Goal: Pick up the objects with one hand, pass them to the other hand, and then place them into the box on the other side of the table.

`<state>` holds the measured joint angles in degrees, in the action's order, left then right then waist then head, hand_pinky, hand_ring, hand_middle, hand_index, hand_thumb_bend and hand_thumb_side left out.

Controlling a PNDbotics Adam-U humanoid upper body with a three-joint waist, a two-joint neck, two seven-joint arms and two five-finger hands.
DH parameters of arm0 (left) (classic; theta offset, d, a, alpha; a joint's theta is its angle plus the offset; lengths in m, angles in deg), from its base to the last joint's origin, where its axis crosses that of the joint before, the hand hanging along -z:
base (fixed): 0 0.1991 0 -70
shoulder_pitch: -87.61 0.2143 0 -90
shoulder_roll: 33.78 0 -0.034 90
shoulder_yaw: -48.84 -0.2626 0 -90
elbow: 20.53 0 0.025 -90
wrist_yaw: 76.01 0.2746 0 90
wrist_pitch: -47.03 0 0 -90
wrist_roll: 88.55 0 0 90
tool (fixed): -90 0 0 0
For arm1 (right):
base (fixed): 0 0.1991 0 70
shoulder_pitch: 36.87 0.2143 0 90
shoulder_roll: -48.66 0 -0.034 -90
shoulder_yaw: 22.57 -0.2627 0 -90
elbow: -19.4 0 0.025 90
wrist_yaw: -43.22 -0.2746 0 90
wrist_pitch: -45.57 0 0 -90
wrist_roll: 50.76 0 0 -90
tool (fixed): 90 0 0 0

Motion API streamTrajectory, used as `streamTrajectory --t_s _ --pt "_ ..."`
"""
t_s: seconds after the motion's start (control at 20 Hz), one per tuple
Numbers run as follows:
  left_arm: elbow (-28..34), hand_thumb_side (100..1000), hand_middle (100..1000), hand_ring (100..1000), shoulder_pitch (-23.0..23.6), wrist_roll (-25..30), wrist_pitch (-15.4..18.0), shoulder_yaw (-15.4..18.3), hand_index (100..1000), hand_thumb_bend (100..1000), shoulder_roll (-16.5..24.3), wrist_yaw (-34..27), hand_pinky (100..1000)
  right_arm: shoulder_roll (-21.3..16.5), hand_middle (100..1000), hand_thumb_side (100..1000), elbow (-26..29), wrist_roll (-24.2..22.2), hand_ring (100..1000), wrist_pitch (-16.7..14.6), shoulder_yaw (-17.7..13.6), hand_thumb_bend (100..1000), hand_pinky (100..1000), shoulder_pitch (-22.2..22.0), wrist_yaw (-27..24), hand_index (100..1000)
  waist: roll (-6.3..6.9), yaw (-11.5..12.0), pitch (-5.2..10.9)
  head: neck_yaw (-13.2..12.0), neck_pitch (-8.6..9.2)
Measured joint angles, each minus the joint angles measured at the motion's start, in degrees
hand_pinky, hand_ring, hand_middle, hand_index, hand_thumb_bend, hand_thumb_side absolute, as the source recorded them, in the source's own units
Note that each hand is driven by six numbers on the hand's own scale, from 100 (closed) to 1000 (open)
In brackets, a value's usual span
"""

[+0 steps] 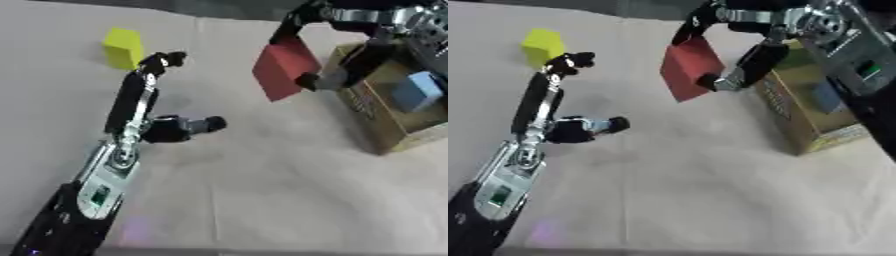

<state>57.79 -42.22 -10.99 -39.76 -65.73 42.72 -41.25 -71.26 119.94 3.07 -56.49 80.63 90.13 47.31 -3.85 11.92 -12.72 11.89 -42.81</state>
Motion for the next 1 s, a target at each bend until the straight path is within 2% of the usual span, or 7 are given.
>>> streamTrajectory --t_s 0.15,0.5,0.6,0.7,1.0 --pt "0.5 601 664 768 -0.3 0.7 -0.6 0.0 801 919 2.3 -1.0 769 -1.7 341 100 0.4 1.9 692 0.8 -2.1 100 888 -2.7 -0.9 495 0.25 -0.2 0.00 0.4 -0.14" --pt "3.9 548 647 756 -1.2 2.5 -2.1 -0.3 795 791 7.4 -4.6 761 -5.7 342 100 0.9 7.1 691 3.1 -8.2 100 895 -9.6 -4.2 497 0.89 -0.7 0.00 1.4 -0.38" --pt "5.1 478 640 751 -1.2 3.2 -2.7 -0.4 783 754 8.9 -5.8 757 -6.7 341 100 0.8 8.7 690 3.5 -10.1 100 896 -11.9 -4.7 497 0.98 -1.0 0.00 1.4 -0.38" --pt "6.1 506 637 749 -1.2 4.2 -3.9 -0.3 778 711 10.4 -7.6 756 -7.7 342 100 0.6 10.4 691 3.8 -11.9 100 897 -14.4 -5.1 497 1.12 -1.0 0.00 1.4 -0.37" --pt "8.1 520 639 750 0.3 5.6 -7.2 0.0 779 699 14.1 -12.8 756 -11.0 343 100 -1.9 14.3 692 3.8 -16.3 100 907 -20.5 -7.0 498 1.27 -1.3 0.00 2.3 -0.38"
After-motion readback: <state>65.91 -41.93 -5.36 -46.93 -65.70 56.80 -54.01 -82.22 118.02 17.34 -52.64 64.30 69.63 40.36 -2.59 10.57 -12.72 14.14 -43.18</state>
